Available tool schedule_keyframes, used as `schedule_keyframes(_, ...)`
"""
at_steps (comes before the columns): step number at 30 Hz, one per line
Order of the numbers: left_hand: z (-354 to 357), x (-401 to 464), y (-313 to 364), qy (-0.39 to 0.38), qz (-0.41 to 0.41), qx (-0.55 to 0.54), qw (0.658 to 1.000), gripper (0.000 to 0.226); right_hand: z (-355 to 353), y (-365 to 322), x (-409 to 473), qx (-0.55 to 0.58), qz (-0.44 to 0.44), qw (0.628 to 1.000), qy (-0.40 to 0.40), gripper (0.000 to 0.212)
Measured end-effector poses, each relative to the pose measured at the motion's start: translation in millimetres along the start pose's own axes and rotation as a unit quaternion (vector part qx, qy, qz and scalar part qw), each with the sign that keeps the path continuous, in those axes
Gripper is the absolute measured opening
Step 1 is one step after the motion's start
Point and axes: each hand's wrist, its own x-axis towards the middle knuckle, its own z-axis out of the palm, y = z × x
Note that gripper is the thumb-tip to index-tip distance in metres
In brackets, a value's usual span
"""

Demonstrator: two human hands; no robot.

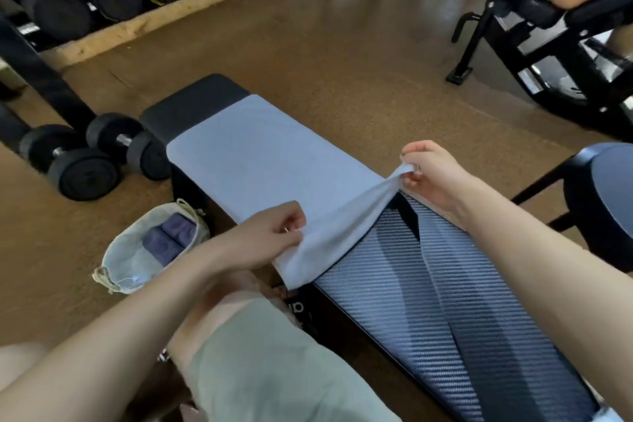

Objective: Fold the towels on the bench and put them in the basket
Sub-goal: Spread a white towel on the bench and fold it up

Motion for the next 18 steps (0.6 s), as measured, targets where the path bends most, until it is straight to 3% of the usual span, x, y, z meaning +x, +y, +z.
schedule_keyframes(6, -65.0, 11.9, -43.6, 0.16, -0.008, -0.066, 0.985, 0.006, 57.7, -46.0, 45.9, 0.19, 0.058, 0.975, -0.102, 0.017)
schedule_keyframes(9, -96.2, 23.7, -68.1, 0.238, -0.027, -0.094, 0.966, 0.004, 94.0, -67.9, 69.7, 0.091, 0.011, 0.979, -0.18, 0.03)
schedule_keyframes(11, -114.0, 33.8, -89.7, 0.274, -0.04, -0.131, 0.952, 0.002, 121.8, -77.9, 87.9, 0.002, -0.034, 0.979, -0.202, 0.025)
schedule_keyframes(16, -151.5, 56.7, -148.9, 0.348, -0.071, -0.197, 0.914, 0.004, 195.0, -91.3, 141.1, -0.164, -0.111, 0.975, -0.103, 0.006)
schedule_keyframes(18, -161.8, 65.5, -169.4, 0.371, -0.095, -0.21, 0.9, 0.006, 222.1, -93.4, 163.7, -0.218, -0.138, 0.962, -0.094, 0.008)
